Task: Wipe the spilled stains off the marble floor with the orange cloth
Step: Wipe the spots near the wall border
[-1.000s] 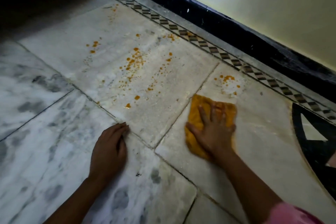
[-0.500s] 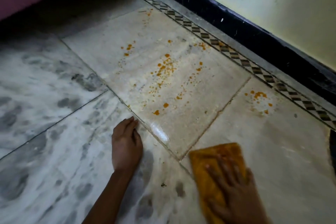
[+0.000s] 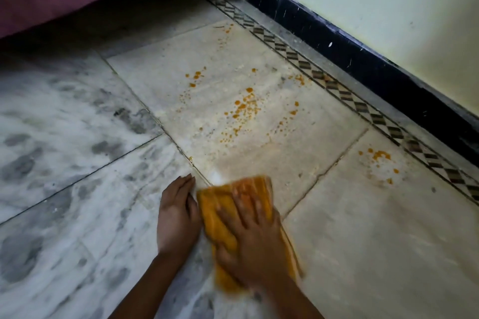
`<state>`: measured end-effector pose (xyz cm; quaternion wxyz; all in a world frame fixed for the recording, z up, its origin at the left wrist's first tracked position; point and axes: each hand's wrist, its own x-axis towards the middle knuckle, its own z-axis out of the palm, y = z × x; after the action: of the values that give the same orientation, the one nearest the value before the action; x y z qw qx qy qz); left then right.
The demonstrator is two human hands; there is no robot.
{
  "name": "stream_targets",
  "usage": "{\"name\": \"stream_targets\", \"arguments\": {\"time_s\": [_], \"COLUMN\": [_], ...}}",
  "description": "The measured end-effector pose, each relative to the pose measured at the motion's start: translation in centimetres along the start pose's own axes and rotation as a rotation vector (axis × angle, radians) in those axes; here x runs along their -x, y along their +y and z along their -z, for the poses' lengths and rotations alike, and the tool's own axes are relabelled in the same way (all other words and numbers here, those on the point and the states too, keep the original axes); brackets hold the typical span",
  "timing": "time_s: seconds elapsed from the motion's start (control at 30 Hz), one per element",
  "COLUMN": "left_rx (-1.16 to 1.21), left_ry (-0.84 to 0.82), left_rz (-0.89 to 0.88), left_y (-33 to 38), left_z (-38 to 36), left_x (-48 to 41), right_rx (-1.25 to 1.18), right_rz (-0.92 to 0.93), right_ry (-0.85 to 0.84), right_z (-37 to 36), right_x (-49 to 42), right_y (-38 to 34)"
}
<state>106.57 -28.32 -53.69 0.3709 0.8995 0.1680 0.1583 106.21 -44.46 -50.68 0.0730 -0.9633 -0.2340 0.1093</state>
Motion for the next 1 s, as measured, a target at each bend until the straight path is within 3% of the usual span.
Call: {"name": "stream_targets", "arguments": {"time_s": [0.07, 0.13, 0.23, 0.33, 0.37, 0.43, 0.53, 0.67, 0.77, 0.87, 0.93, 1.0], "left_rx": [-0.009, -0.021, -0.094, -0.137, -0.135, -0.136, -0.115, -0.094, -0.144, -0.16, -0.126, -0.084], "left_ry": [0.0, 0.004, -0.013, -0.039, -0.043, -0.06, -0.077, -0.07, -0.085, -0.083, -0.086, -0.099], "left_rz": [-0.014, -0.024, -0.066, -0.07, -0.07, -0.079, -0.088, -0.076, -0.131, -0.124, -0.076, -0.088], "left_y": [0.1, 0.1, 0.3, 0.3, 0.4, 0.1, -0.3, 0.2, 0.4, 0.5, 1.6, 3.0], "left_z": [-0.1, -0.5, -0.9, -0.9, -0.9, -0.8, -0.4, -0.7, -1.0, -1.3, -1.6, -2.2], "left_x": [0.1, 0.2, 0.2, 0.2, 0.2, 0.0, 0.0, 0.0, -0.1, -0.1, -0.2, -0.2], "right_rx": [0.02, 0.05, 0.078, -0.067, -0.074, -0.033, 0.001, 0.078, 0.053, -0.032, -0.021, 0.012], "right_rz": [0.053, -0.015, -0.249, -0.501, -0.47, -0.241, 0.045, -0.053, -0.361, -0.571, -0.4, -0.163], "right_ry": [0.017, 0.035, 0.102, 0.073, 0.051, 0.086, 0.158, 0.147, 0.141, 0.103, 0.119, 0.159], "right_z": [-0.8, -0.4, 1.0, 2.6, 2.5, 1.3, -0.9, -0.8, 1.4, 2.5, 1.8, 0.6], "right_x": [4.7, 5.9, -0.1, -9.4, -11.4, -11.4, -3.2, 4.8, -1.0, -10.1, -11.3, -6.4], "right_y": [3.7, 8.1, 11.1, 8.2, 6.3, 2.1, 1.0, 9.6, 13.2, 10.3, 6.6, 4.4]}}
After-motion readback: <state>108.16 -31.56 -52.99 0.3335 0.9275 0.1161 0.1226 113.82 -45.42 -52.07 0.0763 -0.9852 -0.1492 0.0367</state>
